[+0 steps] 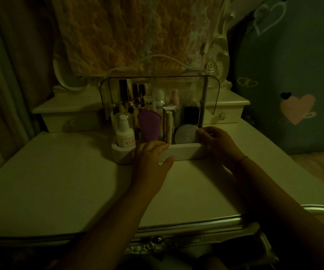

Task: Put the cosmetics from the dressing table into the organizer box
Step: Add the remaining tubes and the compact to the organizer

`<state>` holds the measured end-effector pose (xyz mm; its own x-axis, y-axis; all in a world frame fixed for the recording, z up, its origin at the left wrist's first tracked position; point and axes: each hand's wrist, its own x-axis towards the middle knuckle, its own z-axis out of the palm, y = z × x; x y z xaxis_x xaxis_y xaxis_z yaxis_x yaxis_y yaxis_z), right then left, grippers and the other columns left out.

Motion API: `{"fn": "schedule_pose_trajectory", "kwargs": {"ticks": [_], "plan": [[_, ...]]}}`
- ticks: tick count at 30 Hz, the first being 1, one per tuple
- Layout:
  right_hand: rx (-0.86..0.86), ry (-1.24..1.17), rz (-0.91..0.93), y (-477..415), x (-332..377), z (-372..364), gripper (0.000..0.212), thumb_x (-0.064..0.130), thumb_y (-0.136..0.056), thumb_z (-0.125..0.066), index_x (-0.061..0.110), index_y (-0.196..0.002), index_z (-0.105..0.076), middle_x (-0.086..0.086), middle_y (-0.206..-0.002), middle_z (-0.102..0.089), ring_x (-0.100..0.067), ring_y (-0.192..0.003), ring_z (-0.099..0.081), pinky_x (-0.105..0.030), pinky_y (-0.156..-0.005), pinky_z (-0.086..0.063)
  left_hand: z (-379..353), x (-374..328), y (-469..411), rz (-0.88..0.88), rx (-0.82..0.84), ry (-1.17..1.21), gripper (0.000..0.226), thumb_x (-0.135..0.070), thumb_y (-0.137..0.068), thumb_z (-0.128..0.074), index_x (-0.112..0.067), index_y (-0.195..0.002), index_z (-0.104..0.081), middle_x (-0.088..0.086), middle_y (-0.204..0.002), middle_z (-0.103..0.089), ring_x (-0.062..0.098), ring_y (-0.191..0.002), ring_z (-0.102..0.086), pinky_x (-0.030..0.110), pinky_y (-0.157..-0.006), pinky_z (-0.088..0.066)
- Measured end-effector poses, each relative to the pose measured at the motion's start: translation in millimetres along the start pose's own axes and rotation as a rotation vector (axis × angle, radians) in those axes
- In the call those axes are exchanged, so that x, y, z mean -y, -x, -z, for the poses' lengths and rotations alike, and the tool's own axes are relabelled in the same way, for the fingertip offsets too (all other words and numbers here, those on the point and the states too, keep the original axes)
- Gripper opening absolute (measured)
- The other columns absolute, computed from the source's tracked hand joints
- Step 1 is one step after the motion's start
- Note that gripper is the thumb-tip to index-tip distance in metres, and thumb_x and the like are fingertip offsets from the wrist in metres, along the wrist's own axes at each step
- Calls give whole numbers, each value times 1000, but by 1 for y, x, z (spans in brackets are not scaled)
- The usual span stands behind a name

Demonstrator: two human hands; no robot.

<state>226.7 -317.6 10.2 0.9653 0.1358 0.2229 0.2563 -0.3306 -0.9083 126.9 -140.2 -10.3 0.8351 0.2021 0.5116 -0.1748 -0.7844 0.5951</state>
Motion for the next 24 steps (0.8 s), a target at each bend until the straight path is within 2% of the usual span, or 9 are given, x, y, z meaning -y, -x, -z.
{"fn": "schedule_pose_trajectory", "kwargs": {"ticks": [2, 6, 20, 24], "plan": [[28, 15, -7, 2, 2, 2, 25, 29, -93, -47, 13, -107, -62, -3, -104, -58, -21, -99, -54, -39, -88, -49, 0, 0, 0, -1, 0, 6, 37, -30, -81, -65, -21, -117, -62, -6, -121, -58, 17, -115, -41, 25, -98, -28], [24, 13, -1, 4, 4, 4, 27, 29, -94, -47, 13, -109, -61, -4, -106, -56, -21, -100, -53, -37, -87, -48, 0, -1, -1, -2, 3, 14, 37, -29, -81, -65, -19, -116, -63, -4, -122, -58, 19, -116, -43, 30, -100, -32], [-10, 23, 15, 7, 7, 1, 30, 29, -93, -49, 9, -112, -60, -3, -106, -57, -16, -95, -52, -21, -70, -45, -1, -1, 1, -5, -24, 25, 36, -28, -81, -66, -18, -115, -63, -5, -120, -58, 18, -114, -41, 23, -96, -26], [-24, 9, 8, 9, 8, 2, 34, 31, -93, -48, 9, -117, -57, -2, -109, -55, -17, -99, -52, -23, -72, -46, -2, 0, 0, -1, -23, 33, 37, -29, -80, -66, -18, -115, -63, -4, -120, -59, 19, -114, -42, 26, -97, -29]]}}
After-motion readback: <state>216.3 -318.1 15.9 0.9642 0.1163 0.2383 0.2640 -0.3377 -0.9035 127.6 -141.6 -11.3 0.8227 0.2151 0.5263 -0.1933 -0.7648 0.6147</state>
